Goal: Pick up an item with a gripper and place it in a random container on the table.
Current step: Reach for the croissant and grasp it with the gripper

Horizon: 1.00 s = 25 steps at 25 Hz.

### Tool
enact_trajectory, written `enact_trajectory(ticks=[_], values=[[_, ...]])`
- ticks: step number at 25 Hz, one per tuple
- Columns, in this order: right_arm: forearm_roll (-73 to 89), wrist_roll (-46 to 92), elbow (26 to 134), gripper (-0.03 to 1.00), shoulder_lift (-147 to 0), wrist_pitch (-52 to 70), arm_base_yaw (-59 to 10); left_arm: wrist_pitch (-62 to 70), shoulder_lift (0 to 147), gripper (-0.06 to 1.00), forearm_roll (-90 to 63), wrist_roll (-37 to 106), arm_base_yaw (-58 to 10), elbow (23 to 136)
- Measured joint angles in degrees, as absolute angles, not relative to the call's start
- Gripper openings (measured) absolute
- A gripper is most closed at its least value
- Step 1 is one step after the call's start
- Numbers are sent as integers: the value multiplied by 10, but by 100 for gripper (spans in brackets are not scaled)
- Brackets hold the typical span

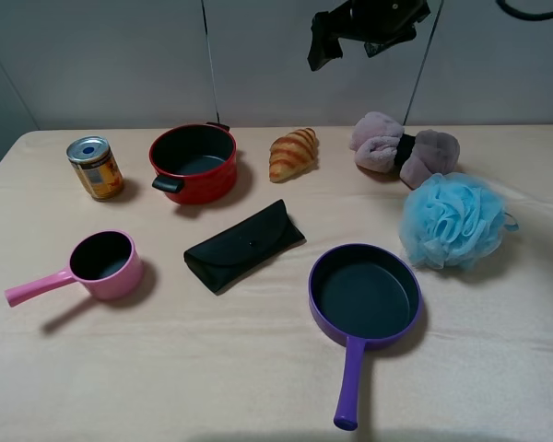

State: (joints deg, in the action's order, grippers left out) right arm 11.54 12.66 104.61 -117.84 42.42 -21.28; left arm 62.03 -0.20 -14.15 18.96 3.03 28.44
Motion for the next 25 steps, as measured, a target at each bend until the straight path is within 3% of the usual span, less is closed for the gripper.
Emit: enact_trajectory(ticks=[25], values=[[154, 118, 1065, 69, -1317, 305, -226, 620, -2, 99, -141, 190, 30, 284]])
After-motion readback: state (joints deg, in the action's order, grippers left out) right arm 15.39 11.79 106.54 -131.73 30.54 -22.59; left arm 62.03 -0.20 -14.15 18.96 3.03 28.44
